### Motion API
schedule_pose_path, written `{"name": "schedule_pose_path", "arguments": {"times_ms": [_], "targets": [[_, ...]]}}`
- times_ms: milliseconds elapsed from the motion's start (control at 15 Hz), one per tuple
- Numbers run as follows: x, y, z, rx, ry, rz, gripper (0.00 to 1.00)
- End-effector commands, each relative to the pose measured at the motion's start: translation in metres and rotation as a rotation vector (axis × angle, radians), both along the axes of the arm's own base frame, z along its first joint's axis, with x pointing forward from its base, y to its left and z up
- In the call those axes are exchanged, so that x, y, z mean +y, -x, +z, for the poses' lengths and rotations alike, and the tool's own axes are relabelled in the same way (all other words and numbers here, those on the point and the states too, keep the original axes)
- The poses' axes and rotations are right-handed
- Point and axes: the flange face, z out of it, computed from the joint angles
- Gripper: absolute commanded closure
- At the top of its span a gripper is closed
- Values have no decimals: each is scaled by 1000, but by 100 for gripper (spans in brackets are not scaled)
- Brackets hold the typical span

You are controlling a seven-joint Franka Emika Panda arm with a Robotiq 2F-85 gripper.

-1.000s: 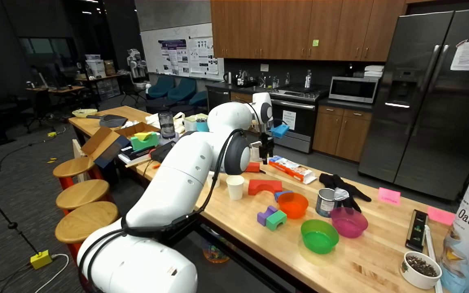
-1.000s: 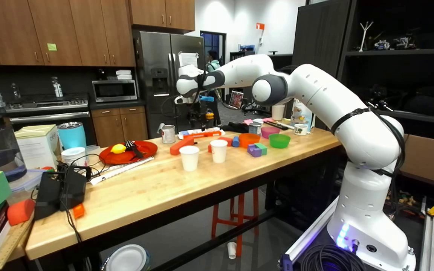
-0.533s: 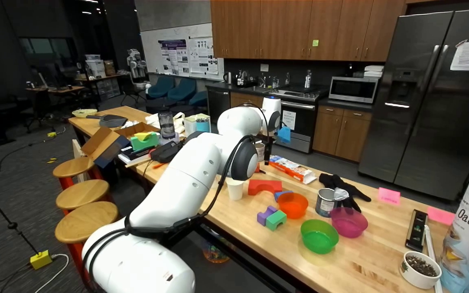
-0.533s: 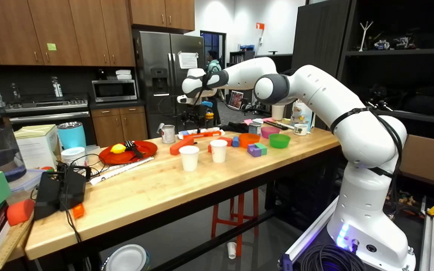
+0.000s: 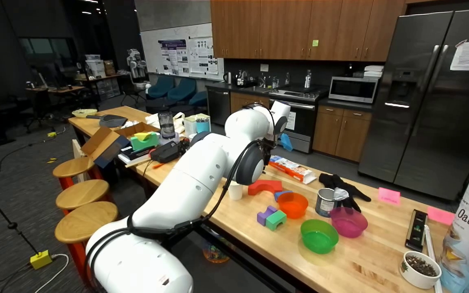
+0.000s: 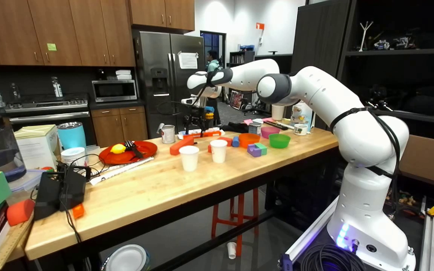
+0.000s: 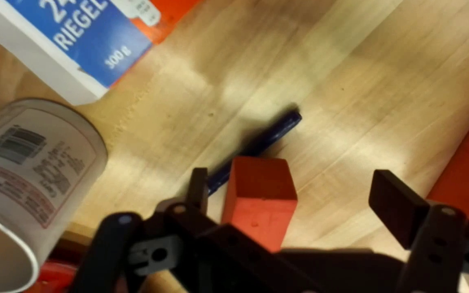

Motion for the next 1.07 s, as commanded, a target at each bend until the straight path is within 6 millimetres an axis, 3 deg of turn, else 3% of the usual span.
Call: {"name": "schedule_pose_path", "arguments": {"times_ms": [0,1000], "targets": [[-2,6,3,49,-59,67,0],[4,5,11,56,-45,202,0]]}}
